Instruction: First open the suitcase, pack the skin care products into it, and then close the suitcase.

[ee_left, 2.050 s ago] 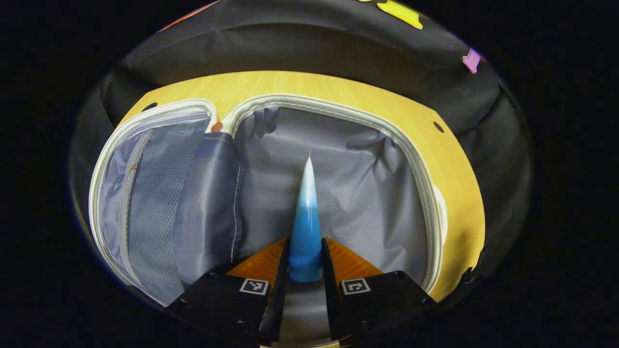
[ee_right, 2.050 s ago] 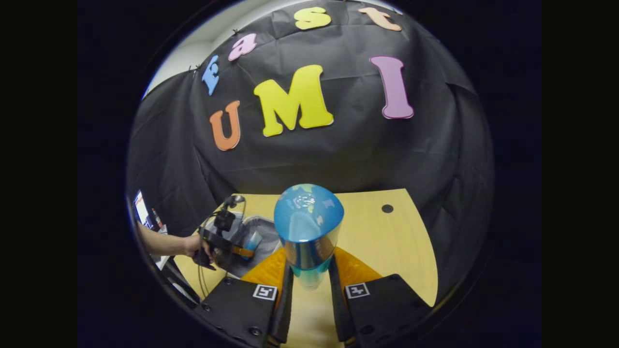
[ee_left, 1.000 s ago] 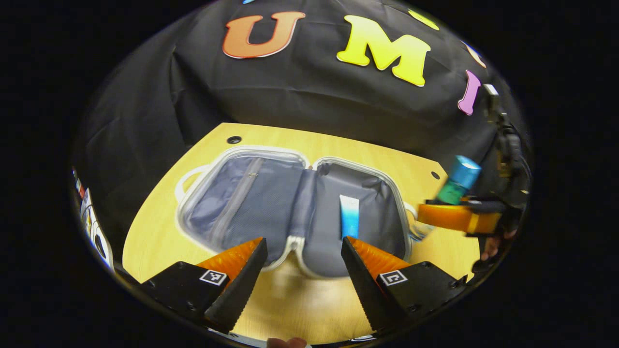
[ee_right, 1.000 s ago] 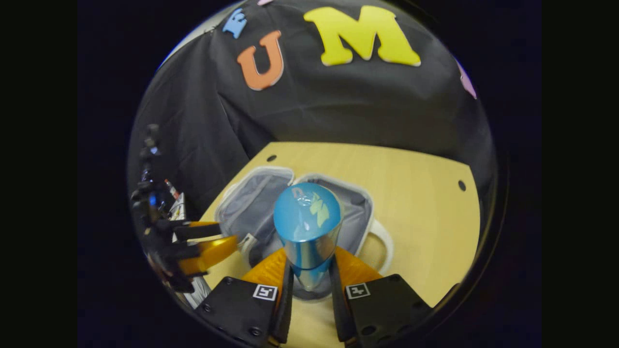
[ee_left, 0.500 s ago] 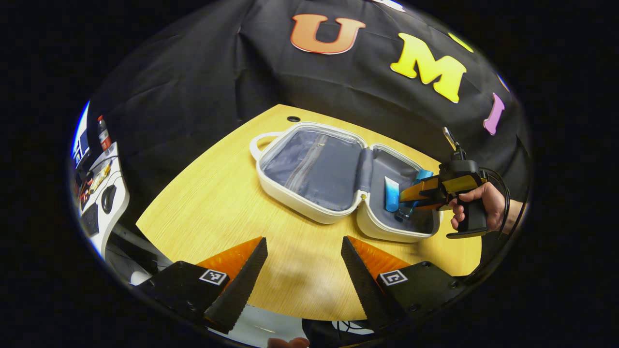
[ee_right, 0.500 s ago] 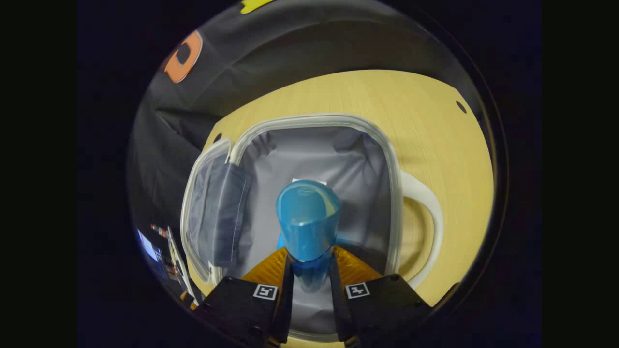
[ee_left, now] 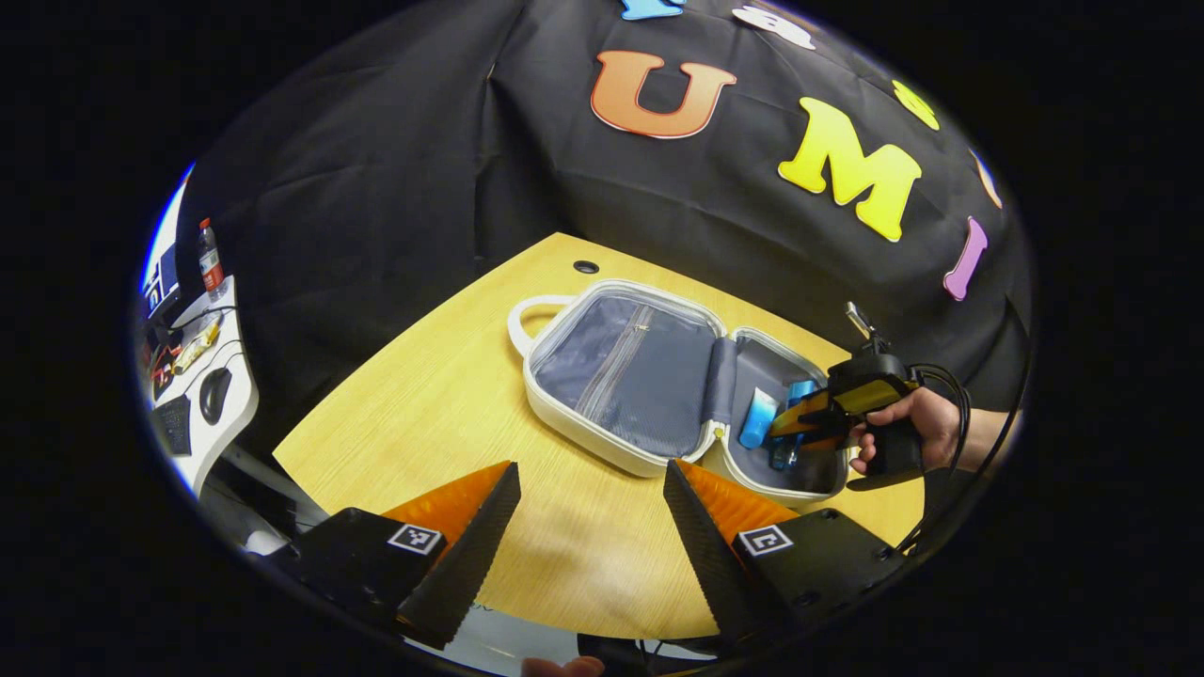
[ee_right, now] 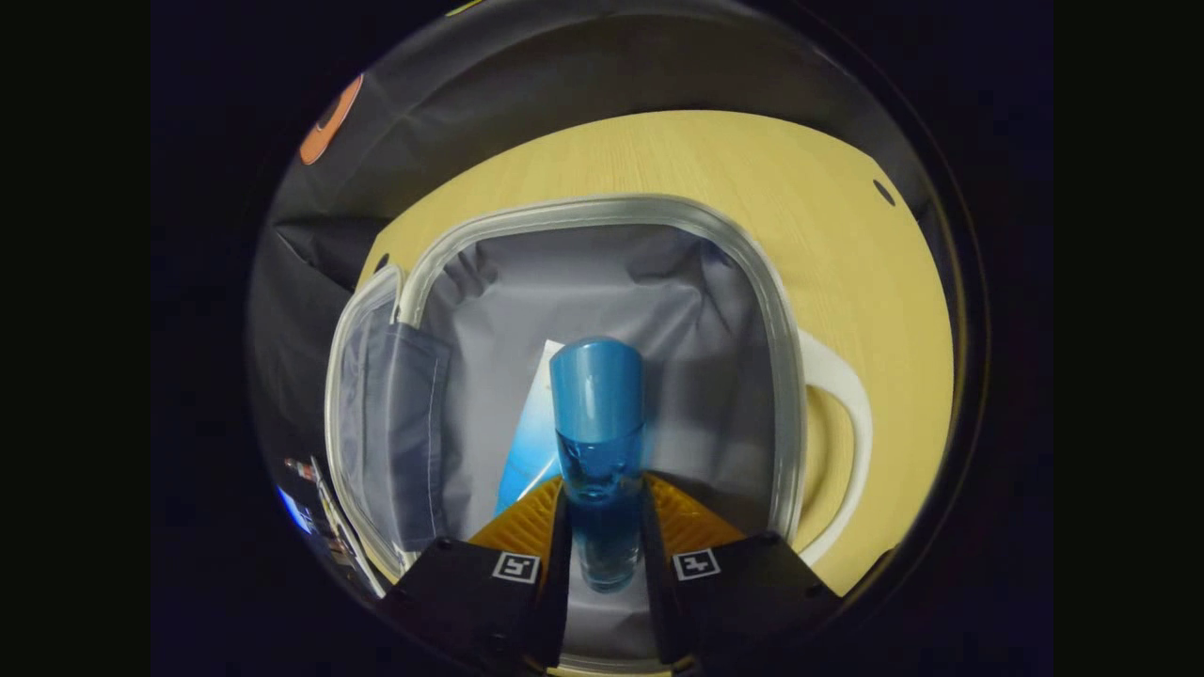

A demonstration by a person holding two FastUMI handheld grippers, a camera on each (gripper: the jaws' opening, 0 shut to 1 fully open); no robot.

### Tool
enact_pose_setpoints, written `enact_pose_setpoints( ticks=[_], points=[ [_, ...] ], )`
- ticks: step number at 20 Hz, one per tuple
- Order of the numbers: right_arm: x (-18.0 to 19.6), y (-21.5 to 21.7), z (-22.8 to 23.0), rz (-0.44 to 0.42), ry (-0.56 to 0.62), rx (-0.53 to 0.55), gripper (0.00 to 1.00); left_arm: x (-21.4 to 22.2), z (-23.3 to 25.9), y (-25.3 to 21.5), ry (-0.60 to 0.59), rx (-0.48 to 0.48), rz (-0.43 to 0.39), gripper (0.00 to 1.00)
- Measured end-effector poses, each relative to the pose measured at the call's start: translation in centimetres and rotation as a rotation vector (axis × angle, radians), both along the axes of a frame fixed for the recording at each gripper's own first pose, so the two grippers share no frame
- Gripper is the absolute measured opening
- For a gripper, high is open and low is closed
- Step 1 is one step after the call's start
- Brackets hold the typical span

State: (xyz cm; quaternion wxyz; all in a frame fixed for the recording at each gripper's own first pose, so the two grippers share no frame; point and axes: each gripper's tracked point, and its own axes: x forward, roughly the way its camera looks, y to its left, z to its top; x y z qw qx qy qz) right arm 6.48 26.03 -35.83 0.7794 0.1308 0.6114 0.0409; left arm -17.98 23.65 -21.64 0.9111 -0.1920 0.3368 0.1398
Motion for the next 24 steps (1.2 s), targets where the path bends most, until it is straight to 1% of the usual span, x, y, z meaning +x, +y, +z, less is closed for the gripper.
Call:
enact_pose_setpoints(
  ticks=[2,3,4,7,8,9,10,12,13,14,15,16,17,18,19,20,21,22,23,24],
  points=[
    [0.1,0.0,-0.1,-0.016,0.018,-0.014,0.36,0.2,0.4,0.3,-0.003,-0.003,0.0,0.98],
    [0.0,0.0,-0.1,-0.015,0.023,-0.021,0.34,0.2,0.5,0.3,-0.003,-0.007,0.001,0.98],
    [0.0,0.1,0.0,-0.004,0.024,-0.028,0.36,0.1,0.6,0.4,-0.006,-0.009,0.002,0.98],
    [-0.3,0.1,-0.1,0.005,0.025,-0.034,0.38,0.0,0.9,0.4,-0.008,-0.018,0.004,0.98],
    [-0.4,0.0,0.0,-0.001,0.029,-0.033,0.36,-0.1,0.9,0.4,-0.006,-0.02,0.004,0.98],
    [-0.3,0.0,-0.1,0.0,0.028,-0.033,0.39,-0.2,0.9,0.5,-0.007,-0.022,0.006,0.98],
    [-0.4,0.0,-0.1,0.005,0.029,-0.035,0.4,-0.2,0.9,0.5,-0.006,-0.026,0.008,0.98],
    [-0.9,-0.1,0.1,0.012,0.034,-0.041,0.4,-0.1,1.0,0.5,-0.012,-0.037,0.015,0.98],
    [-1.1,-0.3,0.4,0.018,0.031,-0.043,0.38,-0.1,1.1,0.6,-0.021,-0.043,0.02,0.98],
    [-1.4,-0.5,0.7,0.036,0.025,-0.042,0.42,0.2,1.2,0.8,-0.032,-0.048,0.025,0.98],
    [-1.5,-0.8,1.3,0.052,0.002,-0.046,0.44,0.5,1.2,1.1,-0.046,-0.051,0.032,0.98],
    [-1.6,-1.3,2.1,0.072,-0.03,-0.058,0.52,0.7,1.3,1.5,-0.061,-0.053,0.038,0.98],
    [-1.7,-1.6,3.2,0.094,-0.07,-0.062,0.56,1.0,1.3,2.1,-0.079,-0.048,0.043,0.98],
    [-1.9,-2.0,4.4,0.127,-0.113,-0.073,0.65,1.5,1.5,2.5,-0.106,-0.038,0.038,0.98],
    [-2.2,-2.3,6.0,0.164,-0.164,-0.079,0.69,2.1,1.9,3.3,-0.141,-0.016,0.035,0.99],
    [-2.5,-2.7,7.6,0.203,-0.226,-0.089,0.75,2.5,2.2,4.2,-0.169,0.008,0.032,0.98],
    [-2.7,-3.0,9.4,0.243,-0.296,-0.104,0.77,3.1,2.6,5.4,-0.206,0.038,0.03,0.98],
    [-2.8,-3.4,11.4,0.285,-0.378,-0.116,0.78,3.9,3.1,6.2,-0.251,0.057,0.024,0.98],
    [-3.1,-3.8,13.7,0.33,-0.466,-0.129,0.8,4.7,3.4,7.0,-0.294,0.057,0.024,0.98],
    [-3.5,-3.9,15.9,0.374,-0.555,-0.134,0.8,5.6,3.5,7.6,-0.332,0.035,0.021,0.98]
  ],
)
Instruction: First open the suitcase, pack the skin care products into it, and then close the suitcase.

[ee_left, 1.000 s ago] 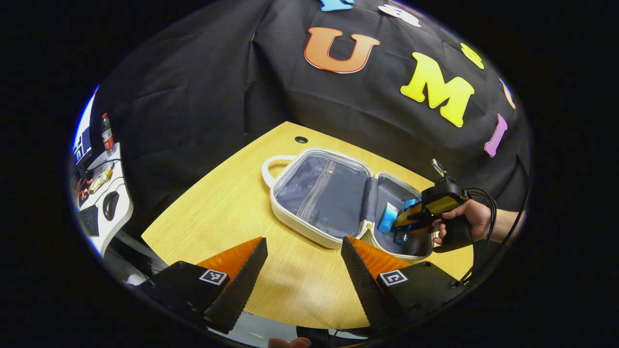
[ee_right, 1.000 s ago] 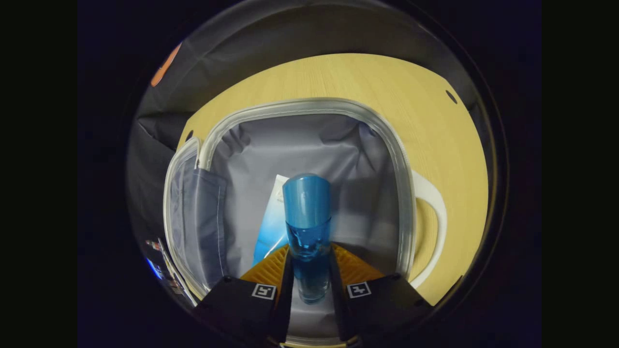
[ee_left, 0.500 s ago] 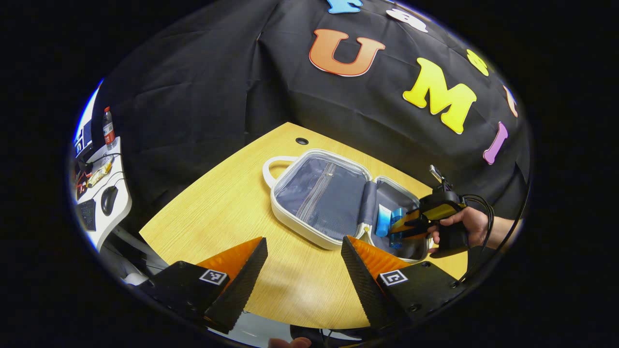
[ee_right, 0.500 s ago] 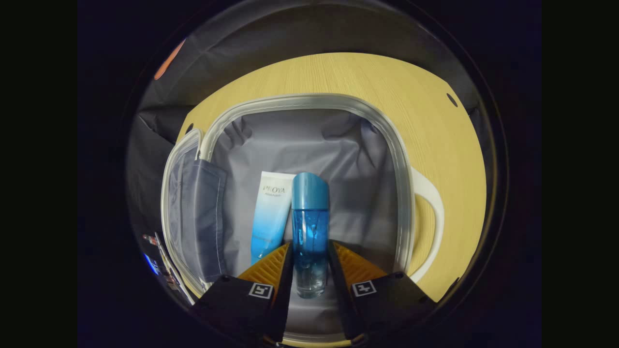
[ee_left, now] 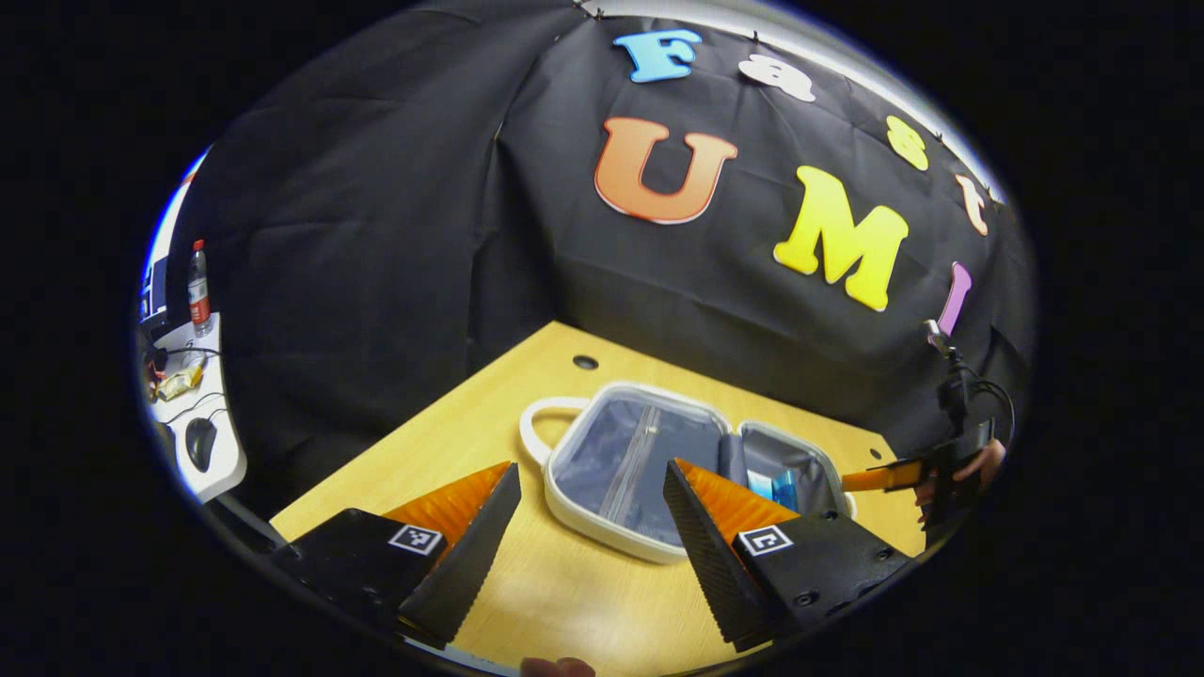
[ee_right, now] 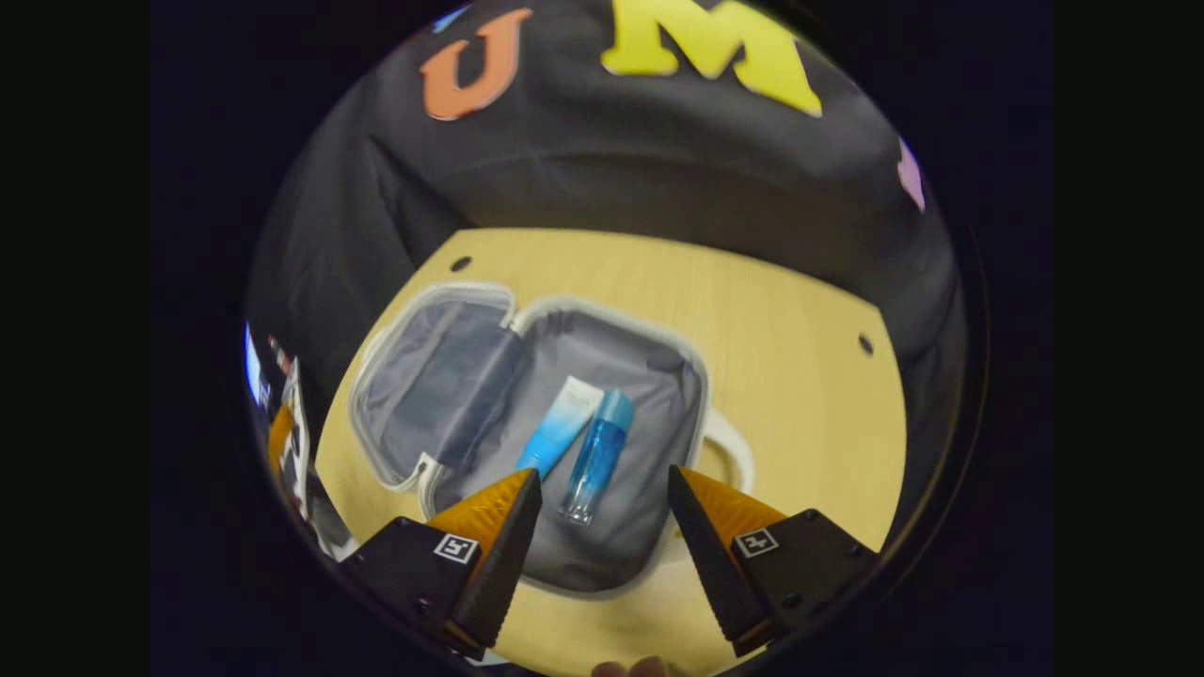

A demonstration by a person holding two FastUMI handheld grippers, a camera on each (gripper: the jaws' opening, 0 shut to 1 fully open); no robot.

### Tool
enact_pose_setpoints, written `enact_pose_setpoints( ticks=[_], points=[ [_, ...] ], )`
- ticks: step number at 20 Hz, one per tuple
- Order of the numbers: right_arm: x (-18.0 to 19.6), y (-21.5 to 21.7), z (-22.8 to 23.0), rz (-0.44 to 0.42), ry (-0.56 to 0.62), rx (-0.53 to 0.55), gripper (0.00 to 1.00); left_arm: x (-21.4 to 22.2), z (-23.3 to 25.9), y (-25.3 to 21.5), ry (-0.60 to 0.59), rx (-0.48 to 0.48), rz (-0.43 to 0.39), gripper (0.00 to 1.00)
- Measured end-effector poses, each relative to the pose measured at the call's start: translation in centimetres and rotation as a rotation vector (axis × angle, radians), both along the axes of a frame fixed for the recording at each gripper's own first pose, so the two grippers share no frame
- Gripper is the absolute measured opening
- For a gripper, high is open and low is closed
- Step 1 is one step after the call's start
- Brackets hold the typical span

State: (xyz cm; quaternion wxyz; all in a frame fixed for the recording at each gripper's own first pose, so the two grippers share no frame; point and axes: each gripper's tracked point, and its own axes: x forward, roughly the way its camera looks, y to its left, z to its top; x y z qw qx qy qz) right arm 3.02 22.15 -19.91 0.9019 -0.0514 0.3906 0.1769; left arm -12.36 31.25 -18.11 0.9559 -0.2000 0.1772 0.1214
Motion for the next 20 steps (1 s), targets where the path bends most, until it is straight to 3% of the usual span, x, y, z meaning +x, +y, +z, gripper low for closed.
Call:
enact_pose_setpoints(
  ticks=[4,10,13,16,17,18,19,20],
  points=[
    [-3.0,-0.5,7.1,0.165,-0.248,0.056,0.78,3.7,-0.7,3.4,-0.102,-0.167,0.003,0.98],
    [-5.6,-5.7,10.4,0.199,-0.393,-0.019,0.8,8.7,-8.6,8.0,-0.009,-0.348,0.007,0.97],
    [-6.6,-6.5,9.7,0.173,-0.36,-0.017,0.8,11.0,-11.6,7.5,0.047,-0.473,-0.029,0.93],
    [-6.7,-7.2,9.4,0.126,-0.323,0.008,0.8,12.6,-14.2,7.3,0.117,-0.48,-0.032,0.82],
    [-6.6,-7.4,9.4,0.127,-0.322,0.006,0.78,13.0,-14.6,7.5,0.132,-0.477,-0.026,0.92],
    [-6.7,-7.5,9.4,0.128,-0.322,0.004,0.78,13.5,-15.0,7.6,0.148,-0.473,-0.019,0.75],
    [-6.8,-7.5,9.5,0.127,-0.323,0.01,0.8,13.7,-15.3,7.8,0.164,-0.472,-0.006,0.84],
    [-6.8,-7.6,9.7,0.122,-0.324,0.016,0.8,13.9,-15.5,8.0,0.184,-0.475,0.006,0.51]
  ],
)
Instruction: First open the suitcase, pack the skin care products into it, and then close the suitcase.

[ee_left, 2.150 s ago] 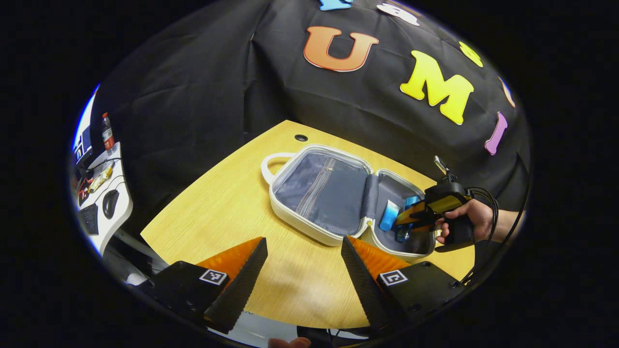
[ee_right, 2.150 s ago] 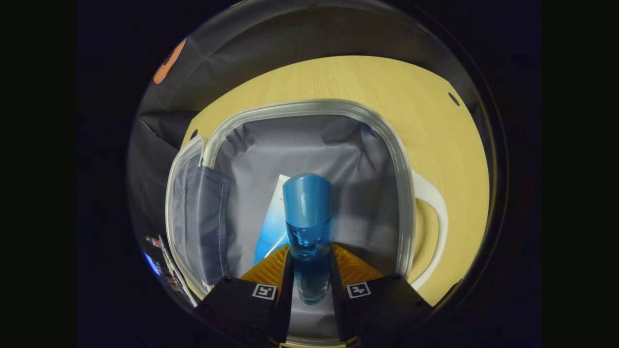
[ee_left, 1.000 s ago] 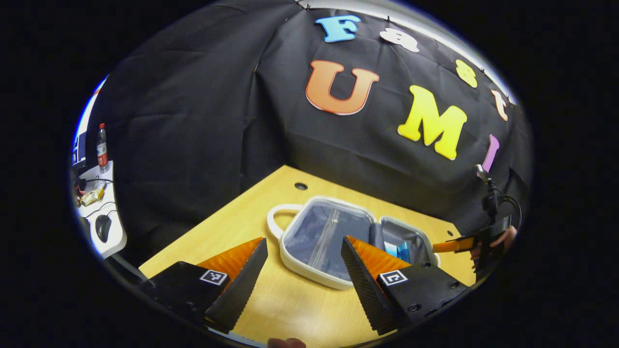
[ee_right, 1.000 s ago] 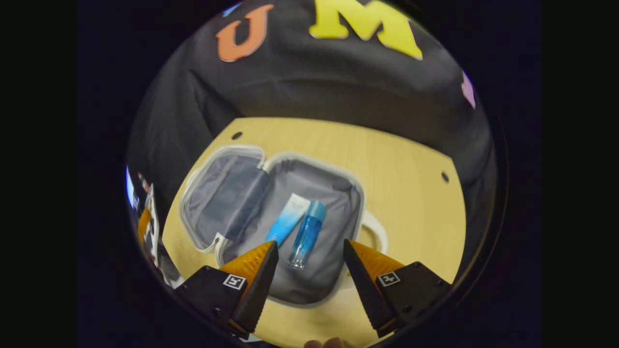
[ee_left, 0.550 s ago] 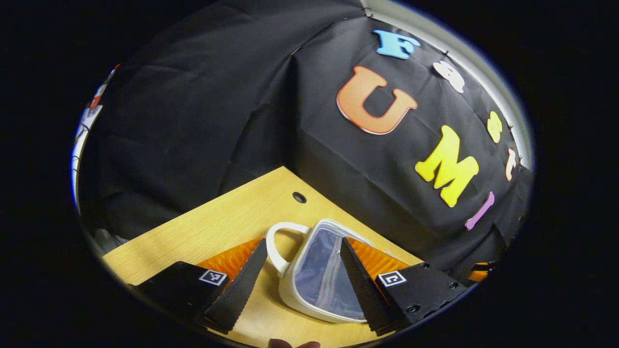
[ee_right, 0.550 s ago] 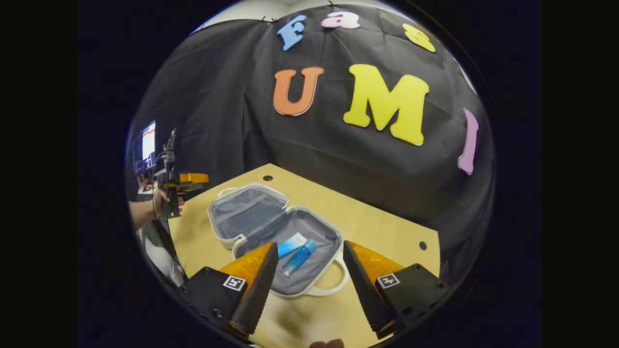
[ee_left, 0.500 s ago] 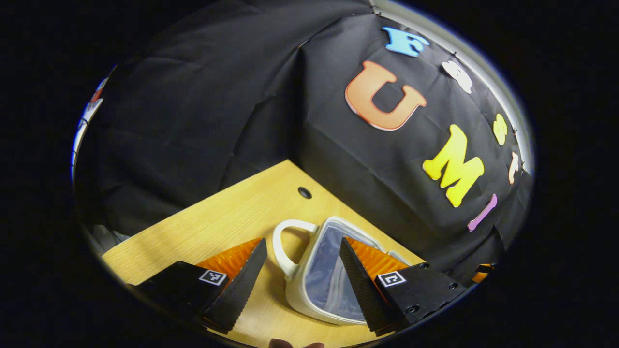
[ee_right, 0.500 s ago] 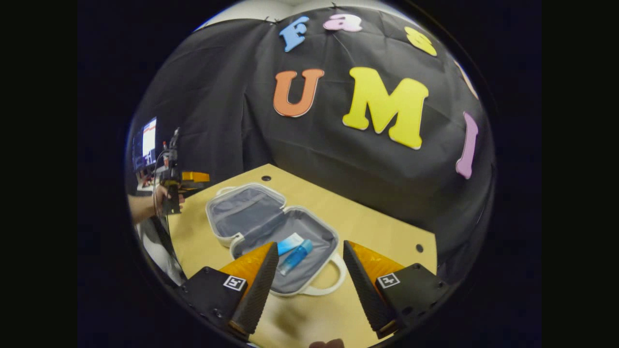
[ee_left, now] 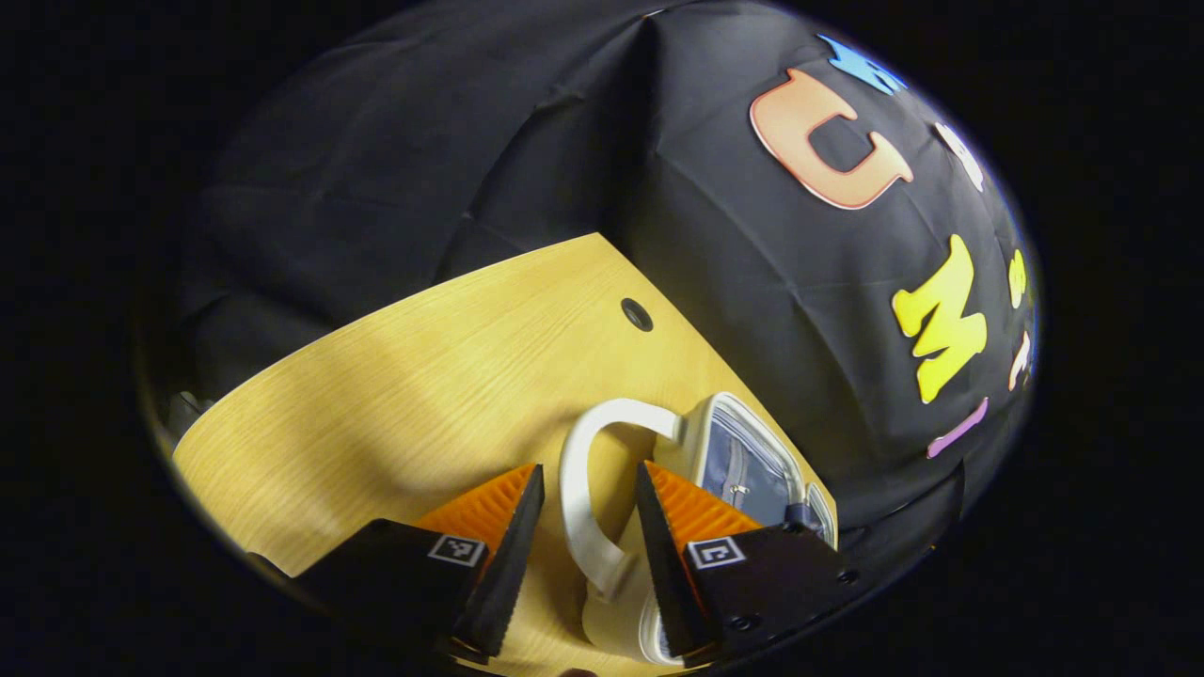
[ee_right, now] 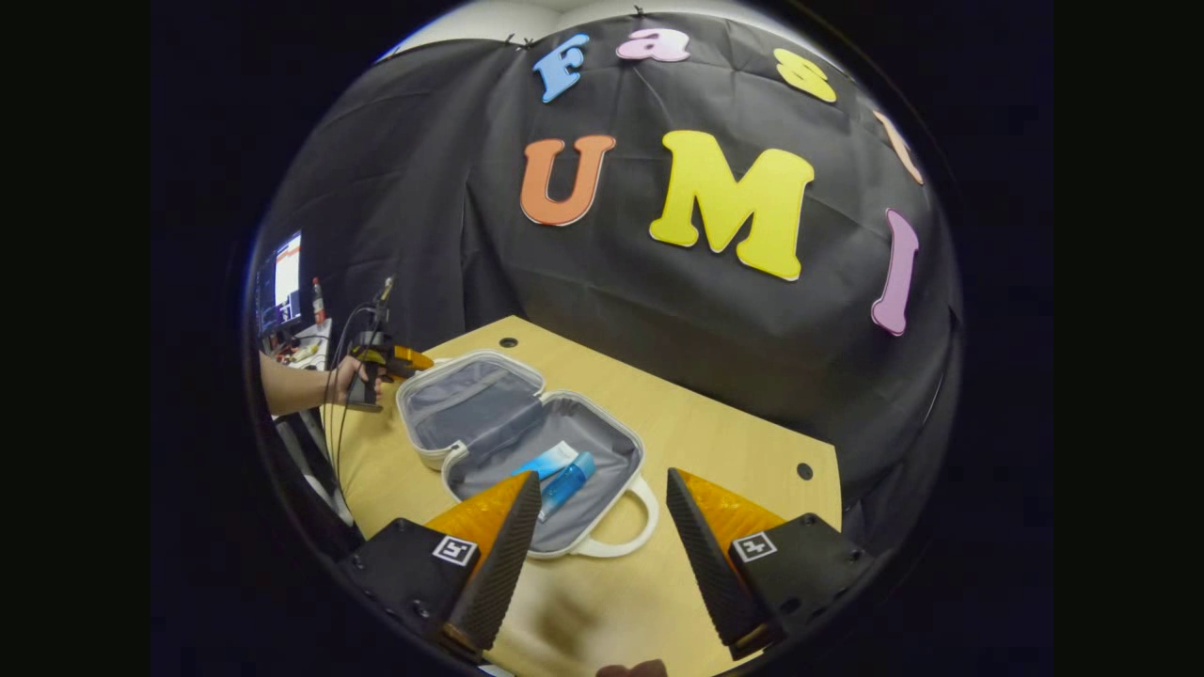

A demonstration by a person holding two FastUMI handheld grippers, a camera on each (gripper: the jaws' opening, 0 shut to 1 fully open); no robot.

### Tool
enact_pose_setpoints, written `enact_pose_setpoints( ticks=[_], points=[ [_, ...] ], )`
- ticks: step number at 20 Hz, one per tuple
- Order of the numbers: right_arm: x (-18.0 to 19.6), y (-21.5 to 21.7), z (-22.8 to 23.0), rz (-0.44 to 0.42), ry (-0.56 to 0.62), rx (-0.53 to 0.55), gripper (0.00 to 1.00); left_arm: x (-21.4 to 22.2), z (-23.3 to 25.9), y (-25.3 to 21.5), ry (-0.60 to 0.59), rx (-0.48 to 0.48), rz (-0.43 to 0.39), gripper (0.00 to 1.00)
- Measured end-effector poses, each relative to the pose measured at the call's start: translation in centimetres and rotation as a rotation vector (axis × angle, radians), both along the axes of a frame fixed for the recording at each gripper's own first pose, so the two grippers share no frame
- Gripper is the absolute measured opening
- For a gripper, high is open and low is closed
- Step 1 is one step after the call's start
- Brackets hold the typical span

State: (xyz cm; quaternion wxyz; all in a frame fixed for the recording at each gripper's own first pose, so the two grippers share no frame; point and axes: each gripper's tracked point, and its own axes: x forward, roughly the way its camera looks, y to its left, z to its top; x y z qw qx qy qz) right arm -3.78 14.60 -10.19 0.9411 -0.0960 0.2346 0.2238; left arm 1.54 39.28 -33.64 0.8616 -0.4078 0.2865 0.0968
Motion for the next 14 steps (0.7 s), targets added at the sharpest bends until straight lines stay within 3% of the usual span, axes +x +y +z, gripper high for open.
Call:
enact_pose_setpoints(
  ticks=[1,3,4,5,6,8,11,14],
  points=[
    [0.0,-0.1,0.1,-0.004,-0.004,0.012,0.8,0.1,-0.5,0.3,0.032,-0.001,0.009,0.59],
    [0.0,-1.0,-0.4,-0.021,0.005,0.016,0.78,0.2,-0.7,0.2,0.07,-0.035,0.021,0.41],
    [0.0,-1.6,-0.7,-0.037,0.014,0.017,0.8,0.7,-0.8,0.3,0.083,-0.039,0.048,0.19],
    [0.1,-2.1,-1.1,-0.06,0.021,0.027,0.8,0.8,-0.1,0.5,0.079,-0.045,0.064,0.24],
    [-0.1,-2.8,-1.1,-0.083,0.026,0.043,0.78,0.8,0.8,0.3,0.075,-0.026,0.068,0.16],
    [-0.5,-4.3,-0.5,-0.122,0.016,0.068,0.78,1.0,3.2,0.0,0.06,0.061,0.056,0.14],
    [-1.4,-6.2,0.8,-0.163,-0.031,0.086,0.77,1.4,11.1,-1.0,-0.045,0.239,0.007,0.11],
    [-2.0,-7.9,2.5,-0.207,-0.09,0.116,0.8,2.1,19.9,-5.3,-0.169,0.367,-0.083,0.1]
  ],
)
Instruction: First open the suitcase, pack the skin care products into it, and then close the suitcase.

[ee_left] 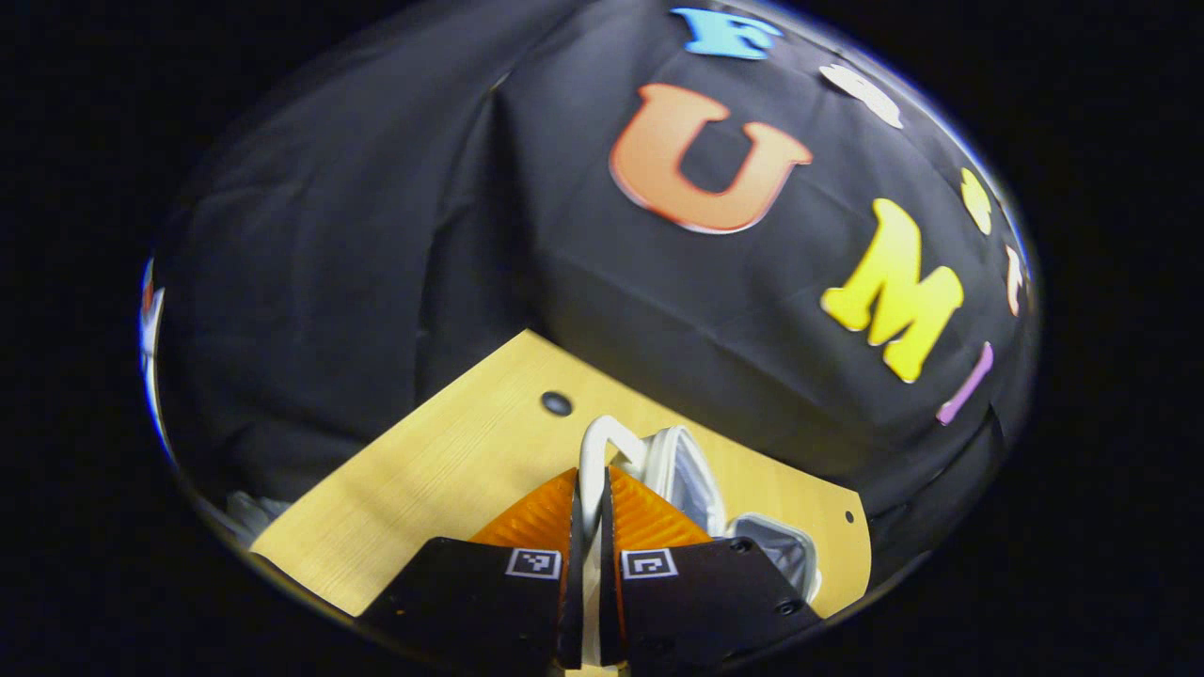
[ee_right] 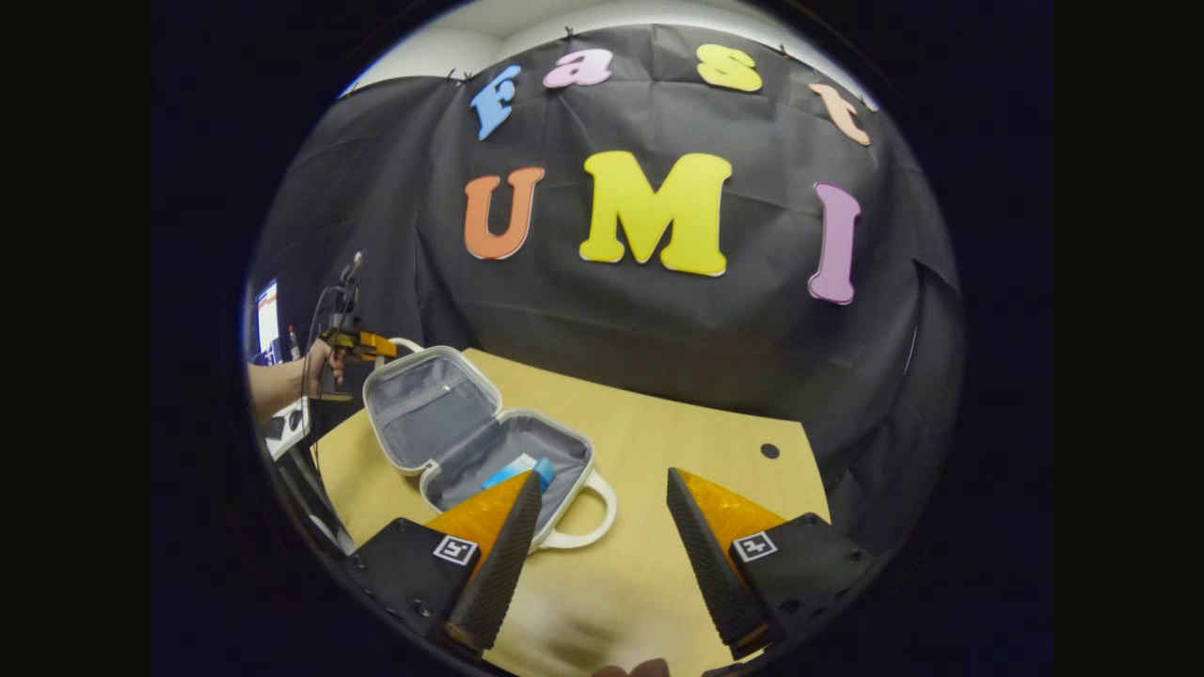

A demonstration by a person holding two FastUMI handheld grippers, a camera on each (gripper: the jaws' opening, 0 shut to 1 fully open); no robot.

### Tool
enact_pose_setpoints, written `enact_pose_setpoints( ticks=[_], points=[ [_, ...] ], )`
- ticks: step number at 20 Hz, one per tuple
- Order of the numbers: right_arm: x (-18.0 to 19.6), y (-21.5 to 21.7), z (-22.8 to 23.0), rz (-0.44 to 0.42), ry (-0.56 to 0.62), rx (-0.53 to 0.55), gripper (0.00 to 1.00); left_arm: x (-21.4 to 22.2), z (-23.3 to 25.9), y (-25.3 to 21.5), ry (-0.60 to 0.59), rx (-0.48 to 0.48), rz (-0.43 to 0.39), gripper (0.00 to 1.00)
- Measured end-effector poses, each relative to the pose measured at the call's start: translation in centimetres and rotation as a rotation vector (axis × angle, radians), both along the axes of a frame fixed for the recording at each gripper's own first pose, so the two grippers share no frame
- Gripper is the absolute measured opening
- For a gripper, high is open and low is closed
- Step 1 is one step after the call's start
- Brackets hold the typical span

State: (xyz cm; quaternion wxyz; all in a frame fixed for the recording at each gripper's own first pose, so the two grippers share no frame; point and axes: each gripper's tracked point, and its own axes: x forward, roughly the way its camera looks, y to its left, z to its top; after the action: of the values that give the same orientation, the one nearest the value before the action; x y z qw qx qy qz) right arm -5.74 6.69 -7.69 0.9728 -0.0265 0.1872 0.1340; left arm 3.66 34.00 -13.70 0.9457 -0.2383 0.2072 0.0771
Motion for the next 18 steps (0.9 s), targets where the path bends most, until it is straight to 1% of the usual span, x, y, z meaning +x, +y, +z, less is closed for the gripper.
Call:
enact_pose_setpoints(
  ticks=[2,4,6,8,10,13,15,17,18],
  points=[
    [-0.5,-0.8,0.9,-0.019,-0.032,0.037,0.79,0.4,4.3,-4.7,-0.046,0.103,-0.078,0.1],
    [-0.8,-2.8,1.5,-0.065,-0.064,0.062,0.8,0.0,7.2,-9.9,-0.089,0.19,-0.142,0.09],
    [-1.2,-4.8,1.9,-0.114,-0.095,0.076,0.8,-0.6,8.9,-15.2,-0.129,0.261,-0.181,0.1],
    [-1.4,-6.2,1.5,-0.145,-0.094,0.085,0.8,-1.5,9.1,-20.4,-0.175,0.353,-0.241,0.1],
    [-1.4,-8.4,1.4,-0.175,-0.082,0.076,0.8,-2.3,8.4,-25.7,-0.189,0.395,-0.294,0.1],
    [-2.5,-11.9,1.6,-0.226,-0.076,0.051,0.8,-2.2,4.8,-33.7,-0.175,0.394,-0.429,0.1],
    [-3.1,-13.7,1.4,-0.25,-0.07,0.032,0.8,-2.4,1.4,-37.4,-0.115,0.416,-0.494,0.1],
    [-3.5,-15.7,1.1,-0.274,-0.061,0.009,0.8,-2.8,-2.9,-40.4,-0.066,0.422,-0.53,0.1],
    [-3.8,-16.4,0.8,-0.287,-0.051,0.001,0.8,-2.3,-4.1,-41.6,-0.041,0.421,-0.54,0.1]
  ],
)
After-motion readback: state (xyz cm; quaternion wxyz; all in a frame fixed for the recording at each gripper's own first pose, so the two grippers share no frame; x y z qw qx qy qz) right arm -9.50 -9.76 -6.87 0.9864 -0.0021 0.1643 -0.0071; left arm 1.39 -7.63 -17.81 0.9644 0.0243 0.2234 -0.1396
